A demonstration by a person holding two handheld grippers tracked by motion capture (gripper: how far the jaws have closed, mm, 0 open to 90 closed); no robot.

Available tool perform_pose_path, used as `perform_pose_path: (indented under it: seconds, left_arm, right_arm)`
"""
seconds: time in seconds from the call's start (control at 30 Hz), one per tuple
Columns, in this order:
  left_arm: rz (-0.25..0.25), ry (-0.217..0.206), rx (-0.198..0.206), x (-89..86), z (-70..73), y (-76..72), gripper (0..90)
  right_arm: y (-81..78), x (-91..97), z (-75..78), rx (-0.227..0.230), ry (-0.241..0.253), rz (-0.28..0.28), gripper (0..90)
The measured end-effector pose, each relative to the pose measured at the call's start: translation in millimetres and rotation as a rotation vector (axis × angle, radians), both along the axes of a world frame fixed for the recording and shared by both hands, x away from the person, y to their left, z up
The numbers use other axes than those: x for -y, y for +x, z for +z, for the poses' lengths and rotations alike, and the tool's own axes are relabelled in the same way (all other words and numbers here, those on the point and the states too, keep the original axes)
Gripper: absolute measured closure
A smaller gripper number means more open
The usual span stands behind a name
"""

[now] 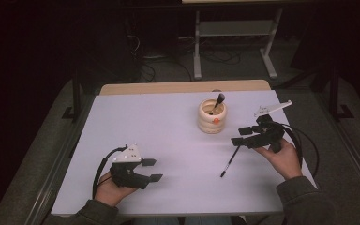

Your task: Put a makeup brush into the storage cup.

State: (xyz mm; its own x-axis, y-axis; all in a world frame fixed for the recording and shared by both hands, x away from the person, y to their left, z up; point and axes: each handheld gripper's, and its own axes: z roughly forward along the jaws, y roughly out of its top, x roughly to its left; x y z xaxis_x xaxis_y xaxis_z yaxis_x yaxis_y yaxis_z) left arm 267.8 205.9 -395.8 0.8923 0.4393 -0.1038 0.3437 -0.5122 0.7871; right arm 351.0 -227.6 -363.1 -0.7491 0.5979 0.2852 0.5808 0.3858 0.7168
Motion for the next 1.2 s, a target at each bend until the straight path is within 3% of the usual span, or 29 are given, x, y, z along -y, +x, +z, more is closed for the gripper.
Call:
perform_pose_path:
  seconds: [0.27,0.53,0.67,0.83,0.93,1.2]
  left_arm:
    - [-0.004,0.004,-0.002,1.3,-0.5,0.5,39.9]
    - [-0.004,-0.002,-0.002,0.9,0.3,0.7,39.8]
    - [-0.001,0.001,-0.004,0.5,0.4,0.0,39.8]
    - [0.000,-0.002,0.000,-0.7,2.5,0.1,39.8]
    - [0.001,0.001,-0.006,-1.2,1.3,0.5,39.8]
    - [0.000,-0.002,-0.001,-2.8,2.6,1.0,39.8]
  right_arm:
    - [-1.7,-4.1,-5.1,0.015,-0.041,0.042,35.6]
    - [-0.3,-3.9,-3.3,0.039,-0.043,0.092,37.2]
    - [3.2,-5.0,3.1,0.027,-0.078,0.124,39.2]
    - [10.6,-7.7,2.9,0.011,-0.151,0.188,30.9]
    - [15.8,-12.3,-3.1,0.003,-0.211,0.226,31.2]
    - [27.2,-22.0,-23.7,0.024,-0.293,0.299,35.2]
